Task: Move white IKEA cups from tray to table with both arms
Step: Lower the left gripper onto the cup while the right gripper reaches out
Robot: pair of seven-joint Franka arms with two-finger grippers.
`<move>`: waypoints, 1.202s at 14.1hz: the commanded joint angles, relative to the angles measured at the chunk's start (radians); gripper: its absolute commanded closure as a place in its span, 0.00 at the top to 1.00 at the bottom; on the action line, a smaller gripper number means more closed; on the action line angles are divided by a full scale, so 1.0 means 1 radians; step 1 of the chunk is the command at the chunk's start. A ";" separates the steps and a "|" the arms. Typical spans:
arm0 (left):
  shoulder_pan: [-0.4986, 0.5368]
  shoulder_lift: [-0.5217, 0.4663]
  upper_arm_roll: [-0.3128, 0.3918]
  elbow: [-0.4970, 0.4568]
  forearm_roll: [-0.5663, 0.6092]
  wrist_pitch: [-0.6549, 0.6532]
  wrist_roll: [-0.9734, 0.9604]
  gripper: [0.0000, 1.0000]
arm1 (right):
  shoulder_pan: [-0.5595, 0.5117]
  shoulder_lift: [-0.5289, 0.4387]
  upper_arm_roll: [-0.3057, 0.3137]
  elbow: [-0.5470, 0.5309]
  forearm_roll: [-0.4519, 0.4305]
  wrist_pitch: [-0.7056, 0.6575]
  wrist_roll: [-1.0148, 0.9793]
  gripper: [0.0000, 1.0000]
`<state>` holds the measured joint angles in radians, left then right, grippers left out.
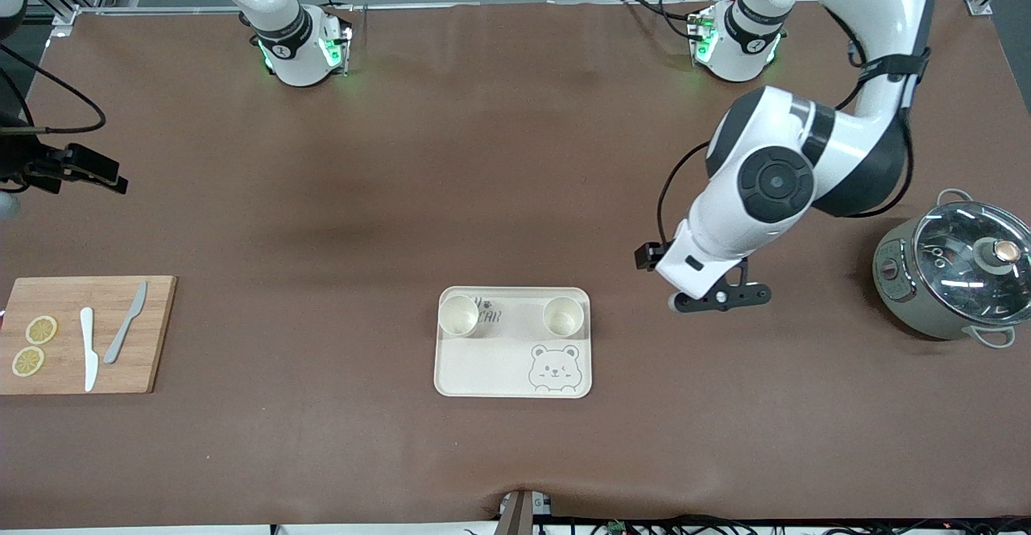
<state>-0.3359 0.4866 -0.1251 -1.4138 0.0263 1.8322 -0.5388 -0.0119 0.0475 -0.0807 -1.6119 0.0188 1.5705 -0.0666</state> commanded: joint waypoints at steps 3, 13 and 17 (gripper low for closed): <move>-0.031 0.121 0.001 0.033 0.011 0.178 -0.010 1.00 | -0.032 0.067 0.012 0.026 0.001 0.005 -0.012 1.00; -0.126 0.310 0.002 0.036 0.014 0.489 -0.198 1.00 | 0.081 0.301 0.018 0.024 0.107 0.265 0.098 1.00; -0.137 0.334 0.004 0.036 0.014 0.489 -0.202 0.84 | 0.206 0.340 0.018 0.026 0.144 0.331 0.350 1.00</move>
<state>-0.4609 0.8043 -0.1260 -1.4039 0.0262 2.3218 -0.7171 0.1306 0.3748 -0.0586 -1.6093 0.1492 1.8890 0.1625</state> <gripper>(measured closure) 0.040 0.000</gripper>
